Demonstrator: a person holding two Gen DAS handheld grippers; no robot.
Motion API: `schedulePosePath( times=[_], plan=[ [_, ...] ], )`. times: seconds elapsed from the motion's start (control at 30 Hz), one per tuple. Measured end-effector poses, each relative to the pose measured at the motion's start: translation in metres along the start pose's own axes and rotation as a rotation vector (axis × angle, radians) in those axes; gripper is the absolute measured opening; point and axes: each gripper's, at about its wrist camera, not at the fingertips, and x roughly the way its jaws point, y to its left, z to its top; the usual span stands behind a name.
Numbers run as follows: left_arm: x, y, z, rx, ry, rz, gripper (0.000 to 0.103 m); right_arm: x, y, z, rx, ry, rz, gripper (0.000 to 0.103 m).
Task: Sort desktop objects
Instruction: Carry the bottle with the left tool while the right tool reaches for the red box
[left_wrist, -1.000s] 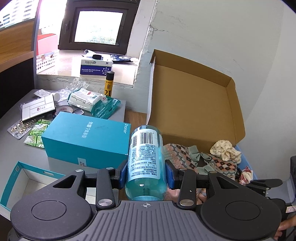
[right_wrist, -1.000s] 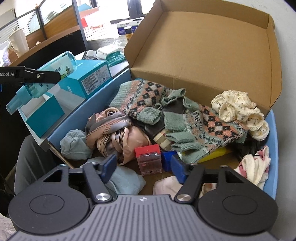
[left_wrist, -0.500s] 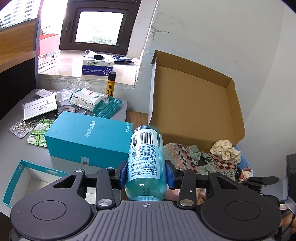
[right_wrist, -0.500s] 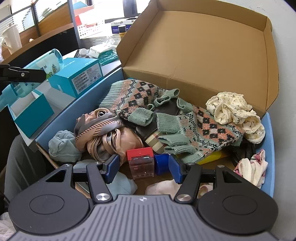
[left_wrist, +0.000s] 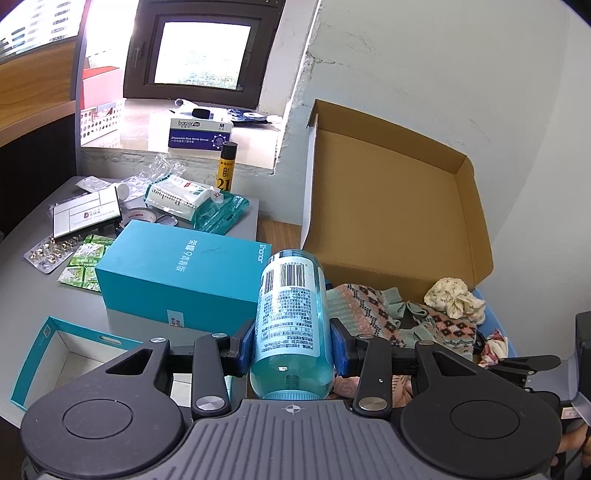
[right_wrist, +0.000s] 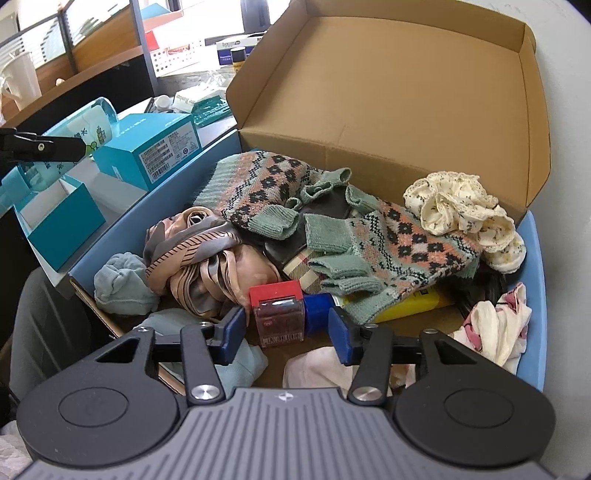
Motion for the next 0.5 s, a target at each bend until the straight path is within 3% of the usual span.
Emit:
schedulePosePath(
  times=[0.33,0.4,0.47,0.5],
  plan=[
    [-0.0010,0.0020,-0.0001,-0.007,-0.001,0.006,0.044,-0.0003,0.0016,-0.0012,0.014,-0.036,-0.001,0.054],
    [-0.0022,0.0038,-0.0008,-0.011,-0.001,0.010,0.044,-0.0011,0.0033,-0.0011,0.002,-0.040,0.000,0.048],
    [-0.0038,0.0060,-0.0017,-0.012,-0.002,0.014,0.044,-0.0023,0.0033,-0.0005,0.003,-0.040,0.013,0.034],
    [-0.0048,0.0073,-0.0021,-0.012,-0.002,0.016,0.044,-0.0027,0.0032,-0.0003,0.006,-0.037,0.015,0.034]
  ],
)
